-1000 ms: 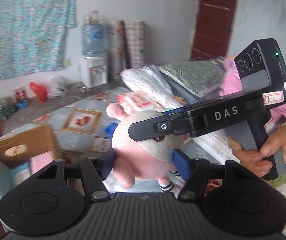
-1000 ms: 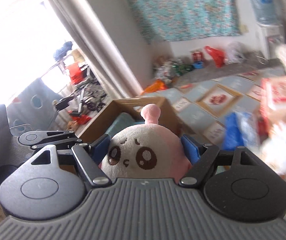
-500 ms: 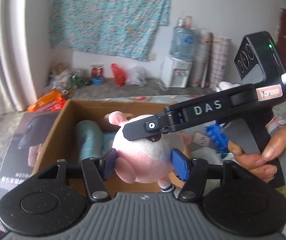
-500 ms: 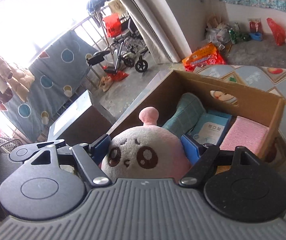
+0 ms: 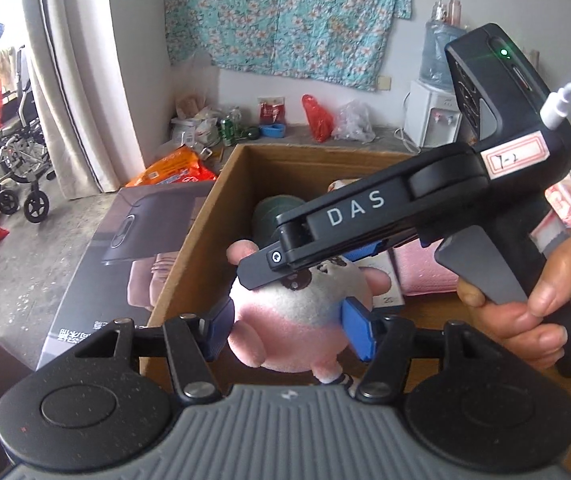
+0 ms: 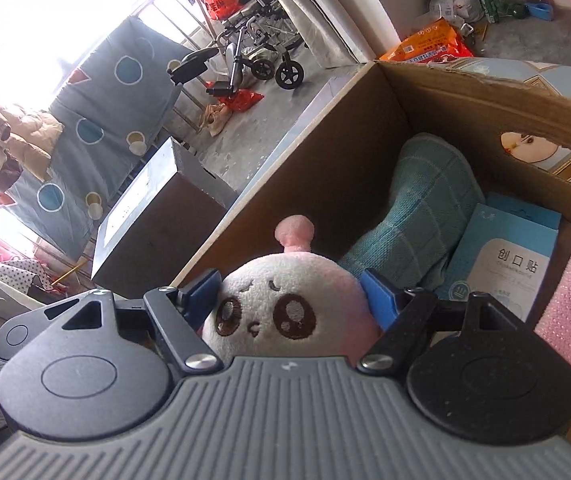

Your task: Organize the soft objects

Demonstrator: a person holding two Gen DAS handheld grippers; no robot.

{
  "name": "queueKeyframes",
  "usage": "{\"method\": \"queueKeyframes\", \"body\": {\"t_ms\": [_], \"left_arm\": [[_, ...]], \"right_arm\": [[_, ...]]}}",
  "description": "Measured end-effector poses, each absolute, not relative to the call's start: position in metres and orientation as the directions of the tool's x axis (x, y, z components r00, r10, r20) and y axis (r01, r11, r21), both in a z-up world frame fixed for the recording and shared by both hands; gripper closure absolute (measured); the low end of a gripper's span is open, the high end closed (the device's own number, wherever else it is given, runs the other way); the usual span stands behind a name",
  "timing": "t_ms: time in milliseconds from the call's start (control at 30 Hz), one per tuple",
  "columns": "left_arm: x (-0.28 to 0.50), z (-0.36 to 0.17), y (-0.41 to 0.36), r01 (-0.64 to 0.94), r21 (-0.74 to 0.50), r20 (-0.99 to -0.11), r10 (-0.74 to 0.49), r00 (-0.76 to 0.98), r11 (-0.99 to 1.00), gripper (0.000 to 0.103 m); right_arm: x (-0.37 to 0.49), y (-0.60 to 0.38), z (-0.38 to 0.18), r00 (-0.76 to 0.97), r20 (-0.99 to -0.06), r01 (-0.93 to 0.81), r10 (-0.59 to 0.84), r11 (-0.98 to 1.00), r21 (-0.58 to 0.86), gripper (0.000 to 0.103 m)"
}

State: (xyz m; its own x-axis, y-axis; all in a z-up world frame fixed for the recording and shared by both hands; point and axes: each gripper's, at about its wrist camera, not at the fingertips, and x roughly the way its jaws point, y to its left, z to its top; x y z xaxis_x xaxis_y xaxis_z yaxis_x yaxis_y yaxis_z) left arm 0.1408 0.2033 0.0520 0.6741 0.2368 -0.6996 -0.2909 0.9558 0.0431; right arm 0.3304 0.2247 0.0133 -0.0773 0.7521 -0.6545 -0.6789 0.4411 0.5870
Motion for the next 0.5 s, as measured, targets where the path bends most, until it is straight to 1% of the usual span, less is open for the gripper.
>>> {"method": "queueKeyframes", "body": {"t_ms": [167,400,467,500], "left_arm": [[0.140,0.043,0.214,-0.294,0.029,-0.729,0.221,0.648,0.956,0.042],[0.136,0.036,0.219,-0.289,-0.001,-0.753,0.189,0.631,0.957,0.042],[0.136,0.034,0.219,-0.286,-0.008,-0.759,0.180,0.625,0.958,0.042],[0.135,0.033,0.219,-0.285,-0.011,-0.762,0.176,0.623,0.958,0.042]], "right_arm": [[0.332,0.244,-0.004,-0.052,-0.679,-0.706,0.732,0.454,0.543,0.027],[0.326,0.254,-0.021,-0.001,-0.676,-0.743,0.737,0.452,0.493,0.026],[0.324,0.259,-0.026,0.005,-0.691,-0.759,0.723,0.453,0.468,0.026],[0.323,0.261,-0.027,0.002,-0.697,-0.765,0.717,0.449,0.461,0.024]]}}
